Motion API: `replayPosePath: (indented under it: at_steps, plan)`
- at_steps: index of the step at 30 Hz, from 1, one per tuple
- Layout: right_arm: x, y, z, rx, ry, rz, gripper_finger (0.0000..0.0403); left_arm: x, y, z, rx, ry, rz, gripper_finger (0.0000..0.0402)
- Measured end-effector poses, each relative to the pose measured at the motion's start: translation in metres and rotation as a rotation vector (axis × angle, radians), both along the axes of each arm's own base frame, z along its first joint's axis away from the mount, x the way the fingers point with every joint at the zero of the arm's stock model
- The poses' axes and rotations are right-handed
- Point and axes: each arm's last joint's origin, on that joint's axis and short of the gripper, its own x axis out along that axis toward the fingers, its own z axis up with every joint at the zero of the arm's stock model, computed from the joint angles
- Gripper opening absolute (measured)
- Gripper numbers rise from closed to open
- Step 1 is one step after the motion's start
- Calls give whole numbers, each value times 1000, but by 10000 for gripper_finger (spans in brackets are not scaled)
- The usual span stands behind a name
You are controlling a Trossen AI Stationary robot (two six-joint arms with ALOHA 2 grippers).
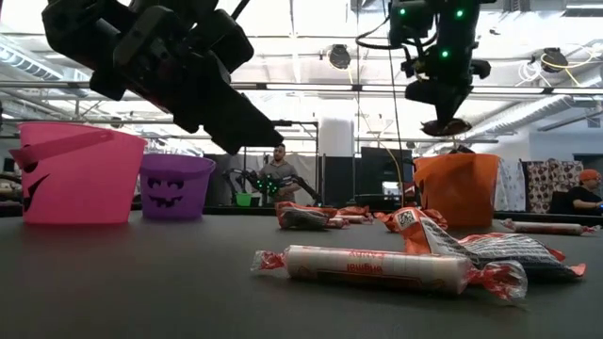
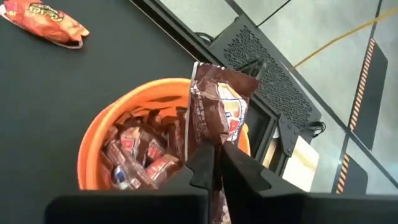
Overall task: Sort candy by brand, put in halloween buckets
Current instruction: Put the brown candy into the orange bucket, then put the orange candy into the purple bucket
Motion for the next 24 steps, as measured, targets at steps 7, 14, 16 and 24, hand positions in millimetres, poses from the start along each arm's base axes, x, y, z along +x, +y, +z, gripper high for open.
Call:
replayPosePath:
  at_steps: [7,14,16,24]
  plan:
    - [-2,-13,0,5,-41,-40,86,-1,0,-2,3,18,-2,138]
    - [2,-10,1,36,-100,-27,154,-16,2,7,14,144,-23,138]
    - [13,-2,1,108,-189,55,165,-22,2,13,18,160,-27,138]
    - [77,71,-23,253,-443,532,173,-31,-8,26,69,115,4,138]
